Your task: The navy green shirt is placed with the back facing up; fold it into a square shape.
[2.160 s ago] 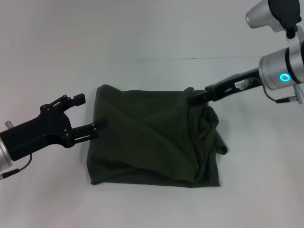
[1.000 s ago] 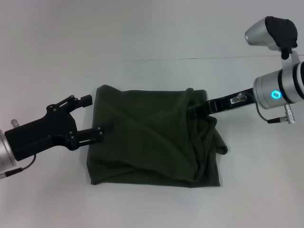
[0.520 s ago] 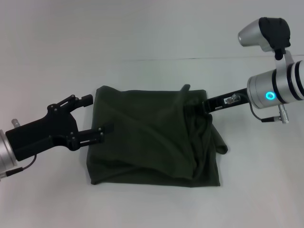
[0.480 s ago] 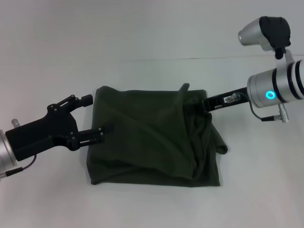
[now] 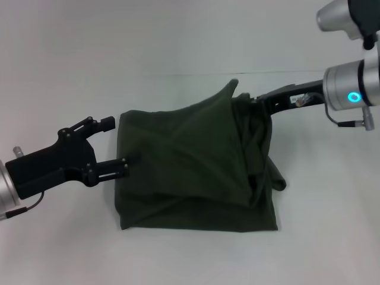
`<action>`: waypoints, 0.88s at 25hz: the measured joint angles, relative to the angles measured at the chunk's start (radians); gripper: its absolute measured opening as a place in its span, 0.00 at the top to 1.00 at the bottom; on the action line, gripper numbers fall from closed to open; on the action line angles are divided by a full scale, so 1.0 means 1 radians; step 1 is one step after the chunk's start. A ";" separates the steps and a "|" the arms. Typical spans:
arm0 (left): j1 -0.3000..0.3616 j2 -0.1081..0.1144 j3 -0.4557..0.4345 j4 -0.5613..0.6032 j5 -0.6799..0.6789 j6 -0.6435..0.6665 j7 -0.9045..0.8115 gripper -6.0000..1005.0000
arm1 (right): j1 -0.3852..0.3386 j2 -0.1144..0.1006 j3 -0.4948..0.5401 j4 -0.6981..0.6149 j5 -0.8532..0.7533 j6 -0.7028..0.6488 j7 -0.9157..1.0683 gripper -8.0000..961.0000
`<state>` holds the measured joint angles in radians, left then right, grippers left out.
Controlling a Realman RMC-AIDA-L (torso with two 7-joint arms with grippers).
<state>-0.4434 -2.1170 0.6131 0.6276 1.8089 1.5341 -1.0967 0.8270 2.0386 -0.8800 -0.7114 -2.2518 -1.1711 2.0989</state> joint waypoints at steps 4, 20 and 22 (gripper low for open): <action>-0.002 0.000 0.001 0.001 0.001 0.000 0.000 0.06 | -0.007 0.007 -0.020 0.025 -0.040 0.106 0.014 0.83; 0.002 0.002 -0.001 0.006 0.001 0.011 0.001 0.06 | -0.099 0.050 -0.051 -0.217 0.008 0.083 -0.004 0.62; 0.004 0.002 -0.002 0.006 0.001 0.012 0.001 0.06 | -0.107 0.050 -0.055 -0.197 0.095 0.045 -0.096 0.57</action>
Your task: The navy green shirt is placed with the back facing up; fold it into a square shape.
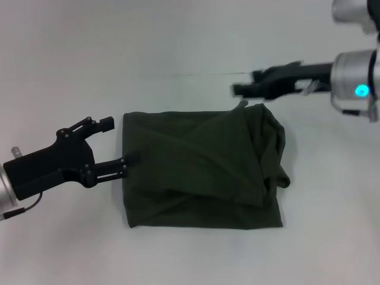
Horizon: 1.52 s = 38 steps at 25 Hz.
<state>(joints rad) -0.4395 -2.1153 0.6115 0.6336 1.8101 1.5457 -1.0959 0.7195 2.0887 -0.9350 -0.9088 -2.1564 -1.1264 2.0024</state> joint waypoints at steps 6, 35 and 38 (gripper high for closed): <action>0.013 0.001 -0.018 0.013 -0.006 0.000 -0.005 0.06 | 0.020 0.001 -0.083 0.174 0.137 -0.051 -0.272 0.26; 0.036 0.008 -0.094 0.029 0.000 0.019 -0.057 0.06 | -0.029 -0.019 -0.358 0.117 0.240 -0.004 -0.336 0.17; 0.034 0.009 -0.093 0.029 0.000 0.019 -0.059 0.06 | -0.041 -0.003 -0.294 0.094 0.245 0.059 -0.359 0.17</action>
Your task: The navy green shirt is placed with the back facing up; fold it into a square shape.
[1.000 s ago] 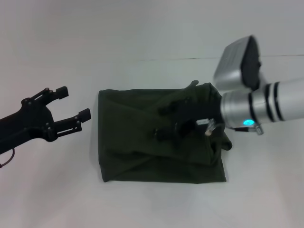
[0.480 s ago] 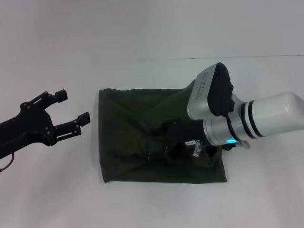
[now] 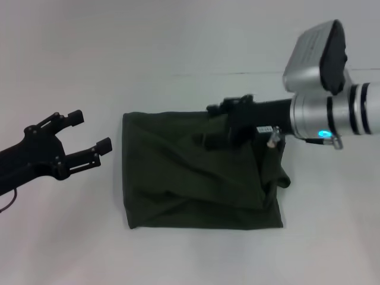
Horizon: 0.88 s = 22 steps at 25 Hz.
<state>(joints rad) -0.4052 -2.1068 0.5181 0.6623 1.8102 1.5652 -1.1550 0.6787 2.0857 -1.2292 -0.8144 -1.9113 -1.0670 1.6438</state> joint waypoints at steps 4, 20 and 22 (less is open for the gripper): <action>-0.001 0.000 0.000 -0.001 0.000 0.001 0.001 0.06 | 0.052 0.012 -0.014 0.138 0.000 0.171 -0.051 0.17; -0.001 0.000 0.005 0.000 0.000 -0.005 0.021 0.06 | 0.019 -0.002 -0.058 0.229 -0.027 0.321 -0.071 0.17; -0.001 0.000 0.006 0.000 0.000 -0.005 0.025 0.06 | 0.013 -0.004 -0.055 0.217 -0.042 0.300 -0.060 0.17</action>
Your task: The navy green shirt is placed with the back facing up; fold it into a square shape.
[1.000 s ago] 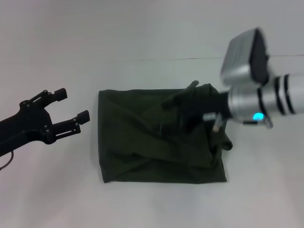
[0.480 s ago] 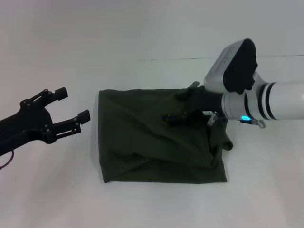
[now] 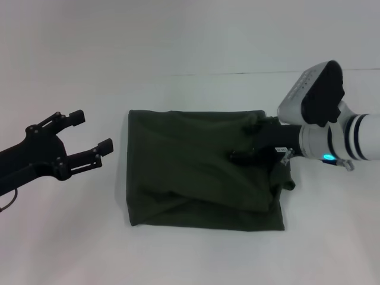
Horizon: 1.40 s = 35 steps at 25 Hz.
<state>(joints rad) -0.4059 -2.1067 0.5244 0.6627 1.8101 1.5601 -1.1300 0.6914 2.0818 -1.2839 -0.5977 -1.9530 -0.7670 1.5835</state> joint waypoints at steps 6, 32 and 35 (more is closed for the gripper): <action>-0.001 0.001 -0.001 0.001 0.000 0.002 -0.002 0.06 | -0.040 0.006 0.095 -0.120 0.054 -0.151 -0.005 0.17; 0.005 -0.001 -0.014 0.003 -0.007 0.041 0.003 0.06 | -0.042 0.021 0.135 0.453 0.900 -0.118 -0.908 0.16; 0.005 -0.001 -0.020 0.006 -0.007 0.050 0.000 0.06 | -0.037 0.023 0.138 0.456 0.912 -0.092 -0.913 0.16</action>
<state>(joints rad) -0.4006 -2.1081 0.5048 0.6685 1.8027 1.6104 -1.1295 0.6540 2.1047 -1.1460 -0.1421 -1.0406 -0.8585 0.6706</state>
